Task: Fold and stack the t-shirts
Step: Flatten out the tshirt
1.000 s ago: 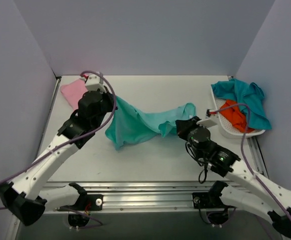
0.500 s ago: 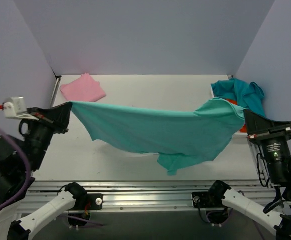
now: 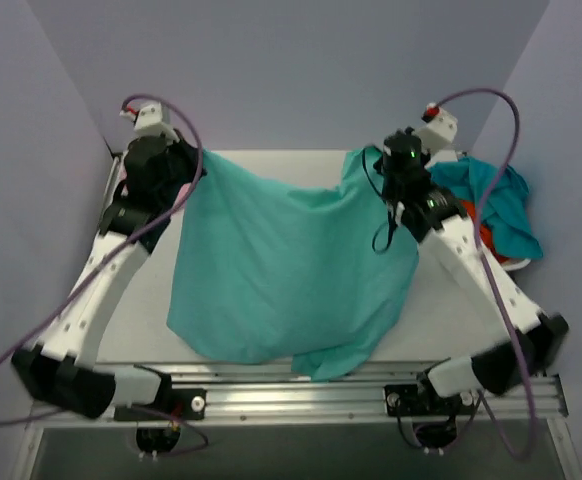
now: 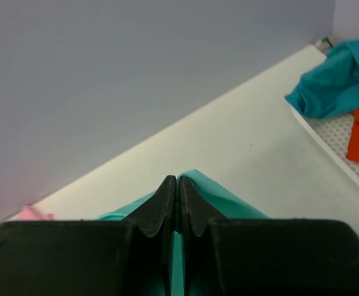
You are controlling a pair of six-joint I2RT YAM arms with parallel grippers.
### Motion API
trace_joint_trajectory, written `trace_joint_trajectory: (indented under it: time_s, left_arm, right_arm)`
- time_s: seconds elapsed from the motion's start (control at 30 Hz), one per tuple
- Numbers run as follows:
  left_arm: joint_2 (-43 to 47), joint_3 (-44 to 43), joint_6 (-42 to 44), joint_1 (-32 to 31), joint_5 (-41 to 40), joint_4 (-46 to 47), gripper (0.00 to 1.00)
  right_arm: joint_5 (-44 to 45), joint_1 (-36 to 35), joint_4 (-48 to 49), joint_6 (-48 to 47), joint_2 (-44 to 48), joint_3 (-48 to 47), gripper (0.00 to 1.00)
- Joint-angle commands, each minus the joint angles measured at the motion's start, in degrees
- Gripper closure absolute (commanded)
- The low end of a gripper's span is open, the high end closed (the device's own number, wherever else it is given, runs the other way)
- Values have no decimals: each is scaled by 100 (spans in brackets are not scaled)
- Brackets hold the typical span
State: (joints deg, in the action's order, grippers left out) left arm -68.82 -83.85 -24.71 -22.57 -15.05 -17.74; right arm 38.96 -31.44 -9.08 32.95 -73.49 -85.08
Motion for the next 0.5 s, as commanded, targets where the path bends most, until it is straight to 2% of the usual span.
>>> trace_joint_trajectory:
  time_s: [0.0,0.03,0.07,0.13,0.3,0.37,0.47]
  left_arm:
    - [-1303,343,-499,840,1107,727,98]
    - [-1675,265,-517,946,1144,850,98]
    - [-2418,29,-500,1078,1153,903,98]
    - [-3178,-305,-447,1184,1276,1017,98]
    - [-5558,-1605,-710,1614,1829,1044,98]
    - [-6219,-2317,-720,1676,2014,992,98]
    - [-6669,-3231,-562,1703,1962,772,98]
  right_arm:
    - [-1432,1304,844,211,-1111,229,100]
    - [-1470,1377,855,212,-1880,115,100]
    - [-1444,1430,855,212,-2262,-34,100]
    - [-1505,1570,855,229,-3384,-533,100]
    - [-1514,1676,855,353,-5111,-1799,100]
    - [-1488,1694,838,256,-5733,-2552,100]
    - [-1339,1703,803,80,-6325,-3485,100]
